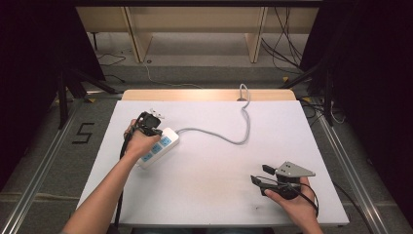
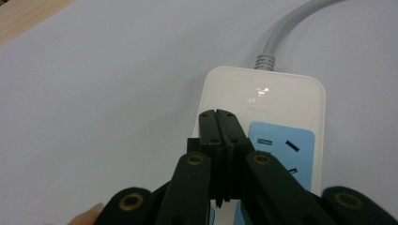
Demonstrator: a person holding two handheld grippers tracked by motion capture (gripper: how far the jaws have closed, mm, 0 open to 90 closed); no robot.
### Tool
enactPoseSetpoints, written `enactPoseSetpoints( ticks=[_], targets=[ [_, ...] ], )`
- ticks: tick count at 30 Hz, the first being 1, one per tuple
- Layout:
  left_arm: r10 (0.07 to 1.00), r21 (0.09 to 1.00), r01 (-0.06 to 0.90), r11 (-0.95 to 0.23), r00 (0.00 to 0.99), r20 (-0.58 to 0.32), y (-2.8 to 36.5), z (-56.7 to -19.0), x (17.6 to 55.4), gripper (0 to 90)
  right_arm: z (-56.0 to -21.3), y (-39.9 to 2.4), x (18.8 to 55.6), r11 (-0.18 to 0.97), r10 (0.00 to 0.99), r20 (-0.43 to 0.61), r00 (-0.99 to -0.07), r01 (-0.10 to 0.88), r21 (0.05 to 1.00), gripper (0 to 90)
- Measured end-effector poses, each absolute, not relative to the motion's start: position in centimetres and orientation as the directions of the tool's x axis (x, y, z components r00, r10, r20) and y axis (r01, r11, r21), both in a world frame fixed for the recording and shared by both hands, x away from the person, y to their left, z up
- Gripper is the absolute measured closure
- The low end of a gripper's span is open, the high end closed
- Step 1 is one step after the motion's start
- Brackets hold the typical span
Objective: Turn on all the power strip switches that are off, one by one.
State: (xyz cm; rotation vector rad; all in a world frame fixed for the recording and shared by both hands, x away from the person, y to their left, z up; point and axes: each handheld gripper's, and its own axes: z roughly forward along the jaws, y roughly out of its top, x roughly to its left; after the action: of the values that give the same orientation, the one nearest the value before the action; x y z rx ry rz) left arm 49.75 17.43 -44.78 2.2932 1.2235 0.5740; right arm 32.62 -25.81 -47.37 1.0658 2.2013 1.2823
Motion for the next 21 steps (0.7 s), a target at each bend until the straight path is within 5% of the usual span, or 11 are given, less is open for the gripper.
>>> enactPoseSetpoints(
  ticks=[21],
  targets=[
    [0.843, 0.572, 0.655, -0.493, 0.523, 0.127, 17.21, -44.93, 50.18, 89.8, -47.39, -25.71, 32.58, 0.303, 0.762, 0.05, -0.645, 0.424, 0.853, 39.0]
  ],
)
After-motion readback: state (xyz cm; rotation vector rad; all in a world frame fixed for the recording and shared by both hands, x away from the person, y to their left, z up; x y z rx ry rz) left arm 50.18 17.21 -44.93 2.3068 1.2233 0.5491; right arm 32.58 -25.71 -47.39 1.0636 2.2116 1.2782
